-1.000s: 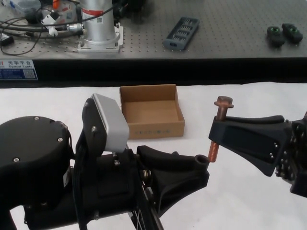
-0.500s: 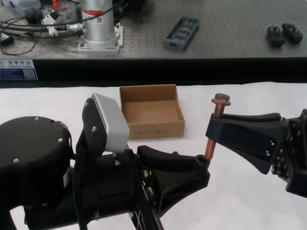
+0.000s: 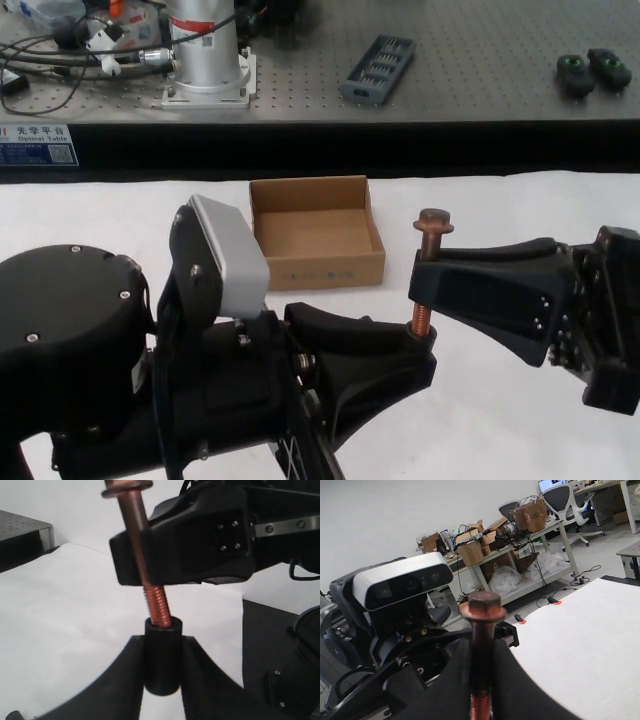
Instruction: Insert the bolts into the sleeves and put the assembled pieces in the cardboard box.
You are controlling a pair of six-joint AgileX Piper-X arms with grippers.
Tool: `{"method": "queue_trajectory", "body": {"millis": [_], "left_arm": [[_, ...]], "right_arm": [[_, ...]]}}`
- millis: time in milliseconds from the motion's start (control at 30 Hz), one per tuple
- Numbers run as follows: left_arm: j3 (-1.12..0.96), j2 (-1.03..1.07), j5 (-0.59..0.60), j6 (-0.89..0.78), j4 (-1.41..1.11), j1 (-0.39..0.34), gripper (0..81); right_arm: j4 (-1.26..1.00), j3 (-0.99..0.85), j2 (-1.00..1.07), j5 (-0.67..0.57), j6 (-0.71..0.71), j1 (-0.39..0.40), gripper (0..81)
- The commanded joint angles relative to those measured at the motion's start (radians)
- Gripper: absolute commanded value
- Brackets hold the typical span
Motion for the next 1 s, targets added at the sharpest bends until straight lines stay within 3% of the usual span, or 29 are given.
{"method": "queue_trajectory", "body": {"millis": [0,167,333,400,567,867,967], "left_arm": [[-0.010,-0.007,-0.130,0.012,-0.129,-0.004,9.6],[-0.010,-0.007,-0.213,0.012,-0.188,-0.004,9.6],[-0.010,-0.007,-0.213,0.012,-0.188,-0.004,9.6],[-0.010,-0.007,-0.213,0.012,-0.188,-0.004,9.6],[-0.010,-0.007,-0.221,0.012,-0.188,-0.004,9.6],[-0.015,-0.007,-0.379,0.005,-0.155,0.016,9.6],[-0.036,-0.007,-0.435,-0.073,-0.066,0.051,9.6]], "right_arm": [[0.032,-0.010,0.003,-0.064,-0.094,0.000,3.7],[0.069,-0.010,0.003,-0.071,-0.219,0.000,2.0],[0.084,-0.010,0.003,-0.067,-0.220,0.000,31.6],[0.084,-0.010,0.003,-0.039,-0.211,0.000,37.8],[0.082,-0.010,0.003,-0.031,-0.214,0.000,37.6],[0.082,-0.010,0.000,0.076,-0.214,-0.038,37.5],[0.086,-0.010,0.000,0.088,-0.214,-0.068,32.2]]}}
